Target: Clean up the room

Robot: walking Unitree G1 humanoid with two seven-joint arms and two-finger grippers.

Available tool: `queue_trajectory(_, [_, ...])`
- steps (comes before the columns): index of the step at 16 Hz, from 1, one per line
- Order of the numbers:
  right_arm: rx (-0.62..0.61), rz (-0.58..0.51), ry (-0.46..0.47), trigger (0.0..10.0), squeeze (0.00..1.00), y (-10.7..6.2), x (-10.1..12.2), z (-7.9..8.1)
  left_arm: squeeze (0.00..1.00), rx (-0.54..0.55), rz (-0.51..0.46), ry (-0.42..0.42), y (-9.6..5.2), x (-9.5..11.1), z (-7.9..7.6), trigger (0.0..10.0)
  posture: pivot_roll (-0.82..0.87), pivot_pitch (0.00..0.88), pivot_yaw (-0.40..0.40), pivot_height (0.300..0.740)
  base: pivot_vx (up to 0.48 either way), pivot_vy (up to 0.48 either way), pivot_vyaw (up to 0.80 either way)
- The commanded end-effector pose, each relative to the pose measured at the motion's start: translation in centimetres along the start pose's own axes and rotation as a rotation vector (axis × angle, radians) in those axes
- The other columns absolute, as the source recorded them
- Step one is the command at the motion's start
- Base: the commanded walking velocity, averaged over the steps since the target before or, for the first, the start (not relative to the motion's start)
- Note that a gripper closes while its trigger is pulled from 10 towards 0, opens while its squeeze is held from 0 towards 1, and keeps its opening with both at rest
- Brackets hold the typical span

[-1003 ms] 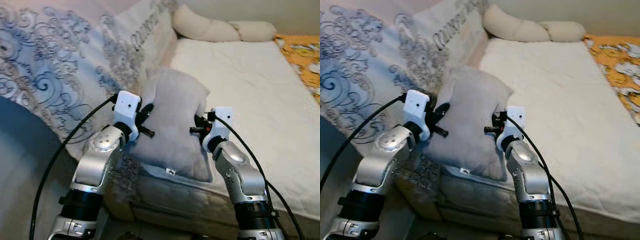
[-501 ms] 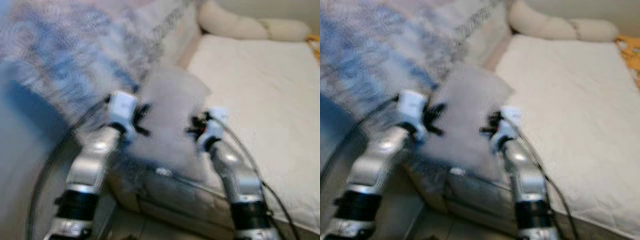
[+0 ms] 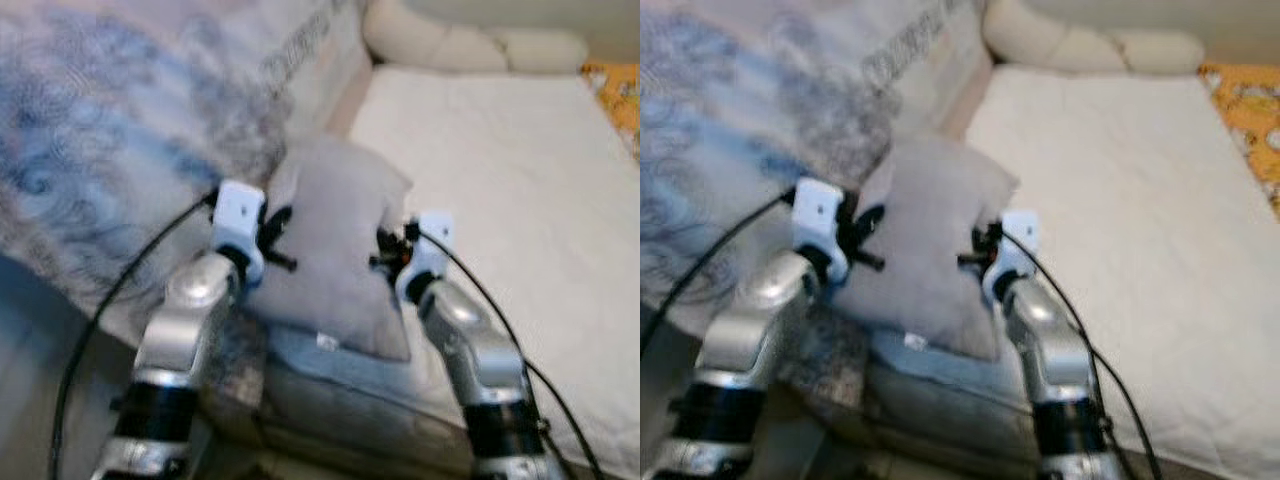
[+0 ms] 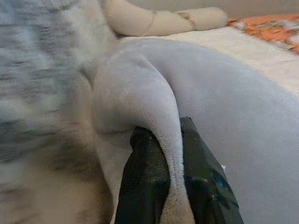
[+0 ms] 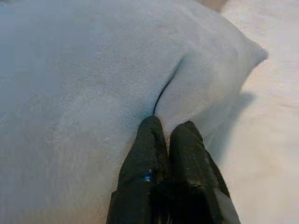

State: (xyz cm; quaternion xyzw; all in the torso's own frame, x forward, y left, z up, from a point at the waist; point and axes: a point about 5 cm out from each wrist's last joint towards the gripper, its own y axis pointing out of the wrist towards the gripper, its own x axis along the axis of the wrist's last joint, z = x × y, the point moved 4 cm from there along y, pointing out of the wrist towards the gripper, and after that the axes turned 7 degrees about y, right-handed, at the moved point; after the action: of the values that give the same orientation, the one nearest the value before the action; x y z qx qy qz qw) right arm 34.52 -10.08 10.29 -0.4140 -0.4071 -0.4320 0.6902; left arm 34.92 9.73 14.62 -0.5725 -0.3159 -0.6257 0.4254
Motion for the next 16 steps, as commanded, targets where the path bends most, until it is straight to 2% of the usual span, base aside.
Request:
queue_trajectory(1, [0.059, -0.043, 0.005, 10.0, 0.0, 0.23, 1.31, 1.56, 0.0, -0.025, -0.039, 0.023, 0.15, 1.15, -0.38, 10.0, 0.0, 0.0, 0.017, 0.74, 0.322, 0.0, 0.0])
queue_trajectory(16, [0.059, -0.043, 0.005, 10.0, 0.0, 0.23, 1.31, 1.56, 0.0, -0.025, -0.039, 0.023, 0.15, 1.15, -0.38, 10.0, 0.0, 0.0, 0.017, 0.74, 0.322, 0.0, 0.0])
